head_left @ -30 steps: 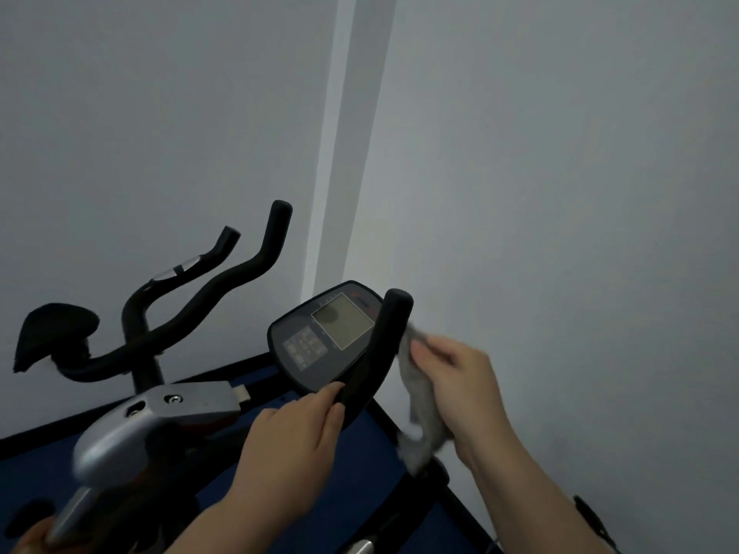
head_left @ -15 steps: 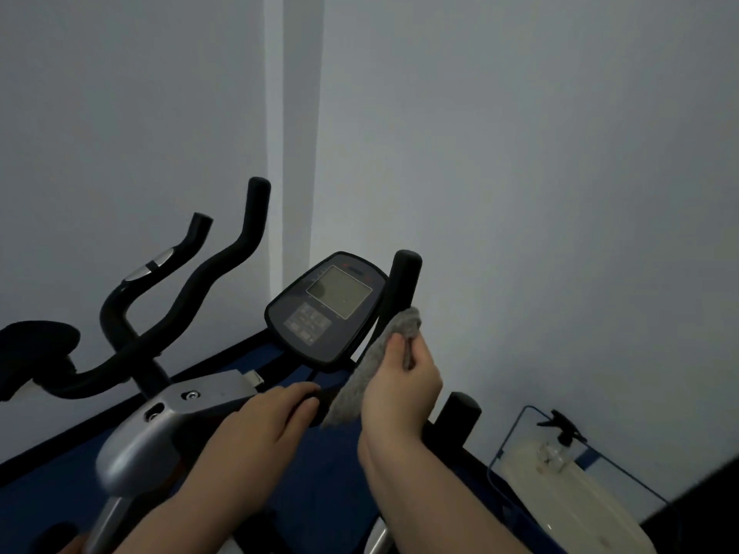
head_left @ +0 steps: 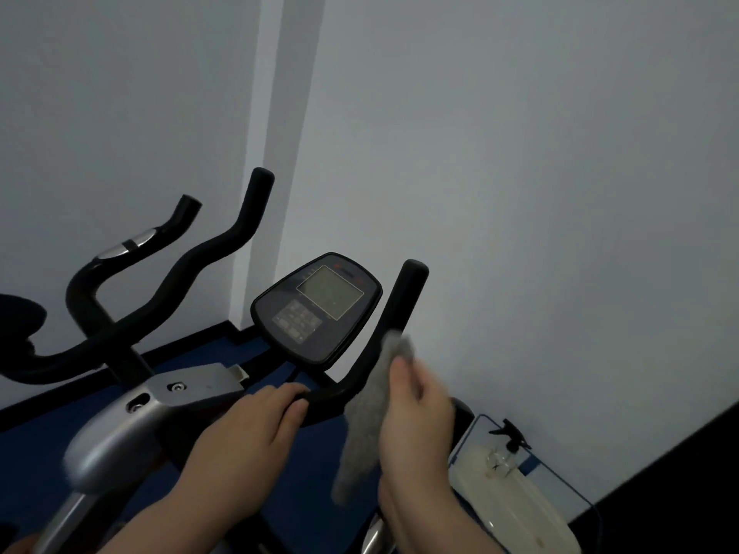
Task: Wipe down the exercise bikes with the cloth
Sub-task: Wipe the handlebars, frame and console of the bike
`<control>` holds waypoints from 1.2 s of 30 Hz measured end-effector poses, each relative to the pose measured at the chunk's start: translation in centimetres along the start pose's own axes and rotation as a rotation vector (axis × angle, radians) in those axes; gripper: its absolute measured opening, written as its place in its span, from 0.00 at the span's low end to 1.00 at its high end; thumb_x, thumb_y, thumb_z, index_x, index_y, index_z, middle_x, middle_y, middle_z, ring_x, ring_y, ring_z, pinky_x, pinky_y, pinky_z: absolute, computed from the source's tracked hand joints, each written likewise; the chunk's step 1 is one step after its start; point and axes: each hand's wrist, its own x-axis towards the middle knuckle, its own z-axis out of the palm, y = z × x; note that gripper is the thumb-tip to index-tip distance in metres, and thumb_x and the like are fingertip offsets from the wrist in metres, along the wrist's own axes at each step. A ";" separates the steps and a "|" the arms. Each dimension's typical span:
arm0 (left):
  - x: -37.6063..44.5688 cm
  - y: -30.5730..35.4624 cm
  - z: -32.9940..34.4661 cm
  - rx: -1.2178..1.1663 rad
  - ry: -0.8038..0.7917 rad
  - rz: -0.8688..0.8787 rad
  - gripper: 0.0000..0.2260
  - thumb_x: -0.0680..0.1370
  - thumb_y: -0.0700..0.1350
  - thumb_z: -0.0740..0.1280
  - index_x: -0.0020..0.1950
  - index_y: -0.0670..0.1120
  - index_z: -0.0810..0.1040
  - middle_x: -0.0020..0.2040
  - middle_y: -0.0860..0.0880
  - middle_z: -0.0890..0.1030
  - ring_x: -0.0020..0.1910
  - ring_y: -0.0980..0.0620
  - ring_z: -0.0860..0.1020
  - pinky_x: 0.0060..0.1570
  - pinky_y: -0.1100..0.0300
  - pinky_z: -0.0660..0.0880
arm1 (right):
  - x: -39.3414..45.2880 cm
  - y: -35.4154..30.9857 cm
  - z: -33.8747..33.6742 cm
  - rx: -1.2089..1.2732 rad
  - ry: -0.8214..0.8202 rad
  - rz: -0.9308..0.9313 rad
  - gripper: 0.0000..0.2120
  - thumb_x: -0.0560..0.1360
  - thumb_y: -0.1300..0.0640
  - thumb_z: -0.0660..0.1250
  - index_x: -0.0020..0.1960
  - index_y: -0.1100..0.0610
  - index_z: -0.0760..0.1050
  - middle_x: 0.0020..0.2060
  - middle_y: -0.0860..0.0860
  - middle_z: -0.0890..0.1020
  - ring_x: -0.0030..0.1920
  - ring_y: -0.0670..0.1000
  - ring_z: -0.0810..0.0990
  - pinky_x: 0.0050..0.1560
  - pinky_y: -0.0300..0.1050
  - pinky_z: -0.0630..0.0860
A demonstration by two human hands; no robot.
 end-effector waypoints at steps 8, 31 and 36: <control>-0.3 -0.4 0.0 -0.014 0.010 0.020 0.16 0.82 0.56 0.50 0.68 0.61 0.66 0.50 0.61 0.72 0.52 0.62 0.71 0.49 0.64 0.69 | 7.9 -7.1 0.2 -1.620 -0.106 -0.899 0.14 0.76 0.61 0.62 0.62 0.54 0.70 0.56 0.53 0.68 0.43 0.51 0.71 0.26 0.41 0.61; -8.2 -1.1 -2.0 0.267 0.259 -0.179 0.15 0.77 0.47 0.62 0.63 0.50 0.77 0.55 0.53 0.81 0.50 0.50 0.79 0.45 0.54 0.77 | 2.6 -0.9 1.2 -1.088 -0.426 -0.653 0.13 0.82 0.53 0.55 0.56 0.54 0.77 0.50 0.50 0.73 0.40 0.48 0.72 0.44 0.40 0.68; -10.6 -2.6 -1.6 0.024 0.400 -0.367 0.12 0.78 0.47 0.59 0.57 0.55 0.78 0.50 0.59 0.79 0.48 0.58 0.76 0.43 0.64 0.71 | -4.7 2.7 3.4 -0.885 -0.558 -0.655 0.12 0.80 0.51 0.56 0.60 0.51 0.74 0.49 0.43 0.66 0.36 0.37 0.69 0.35 0.25 0.67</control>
